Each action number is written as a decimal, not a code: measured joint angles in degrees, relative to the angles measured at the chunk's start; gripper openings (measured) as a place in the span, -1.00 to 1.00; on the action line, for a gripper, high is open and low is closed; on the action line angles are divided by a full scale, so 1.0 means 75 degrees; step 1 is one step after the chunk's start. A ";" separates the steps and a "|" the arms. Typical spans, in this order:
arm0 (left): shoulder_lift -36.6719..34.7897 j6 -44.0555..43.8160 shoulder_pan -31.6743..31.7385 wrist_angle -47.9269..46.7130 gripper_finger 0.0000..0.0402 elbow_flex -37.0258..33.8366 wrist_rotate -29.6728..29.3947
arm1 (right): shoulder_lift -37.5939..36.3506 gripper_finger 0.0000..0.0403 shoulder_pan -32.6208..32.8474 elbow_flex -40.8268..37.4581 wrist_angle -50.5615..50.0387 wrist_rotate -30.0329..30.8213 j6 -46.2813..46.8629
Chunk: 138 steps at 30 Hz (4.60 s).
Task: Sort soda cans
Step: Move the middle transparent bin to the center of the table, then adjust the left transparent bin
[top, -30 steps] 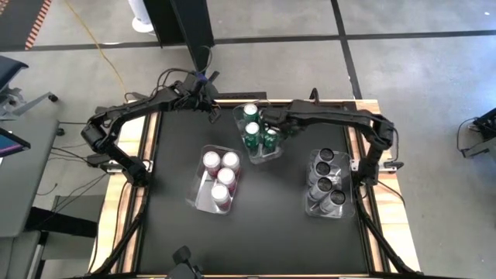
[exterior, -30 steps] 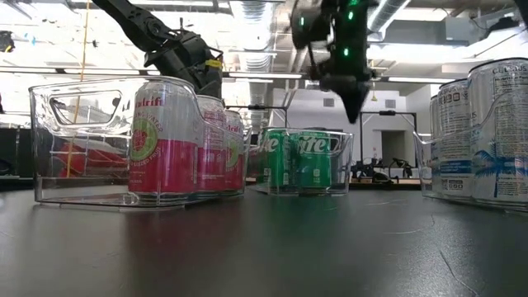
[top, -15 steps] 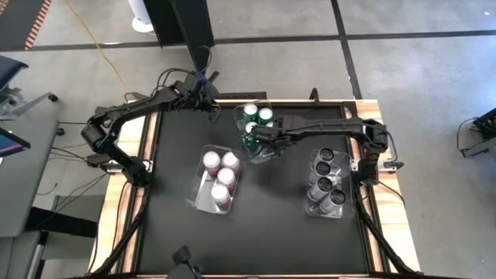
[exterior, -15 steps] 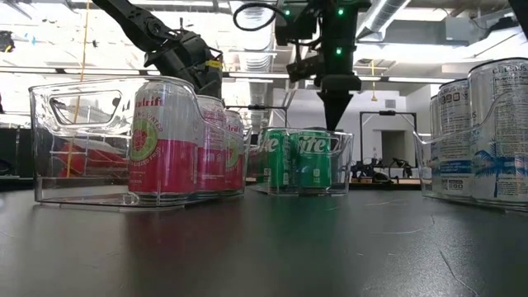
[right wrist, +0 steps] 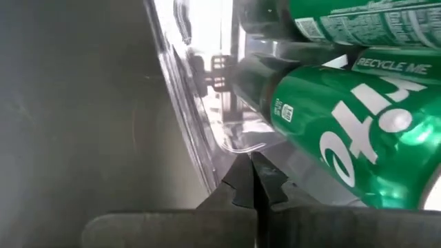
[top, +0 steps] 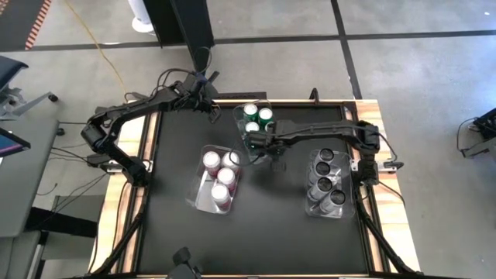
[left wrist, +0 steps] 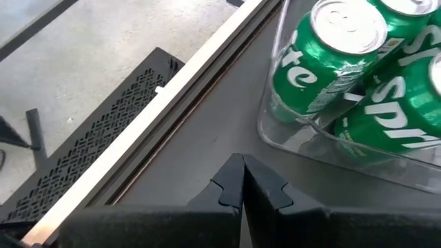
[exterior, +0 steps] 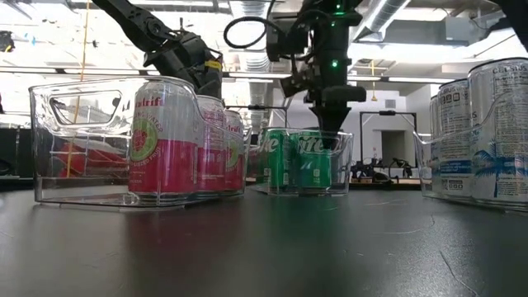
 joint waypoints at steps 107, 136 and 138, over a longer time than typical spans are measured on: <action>-0.3443 -0.4353 -0.4702 -0.5999 -1.00 -0.3044 -0.0429 | -0.2706 -1.00 0.5846 -0.0012 0.0279 0.4015 0.3150; -0.1144 -0.5372 -0.5782 0.2107 -1.00 -0.4693 0.0824 | -0.3007 -1.00 0.6166 -0.0012 -0.0027 0.4400 0.3411; -0.0799 -0.5309 -0.5816 0.2331 -1.00 -0.4607 0.0913 | -0.3007 -1.00 0.6164 -0.0012 -0.0044 0.4400 0.3507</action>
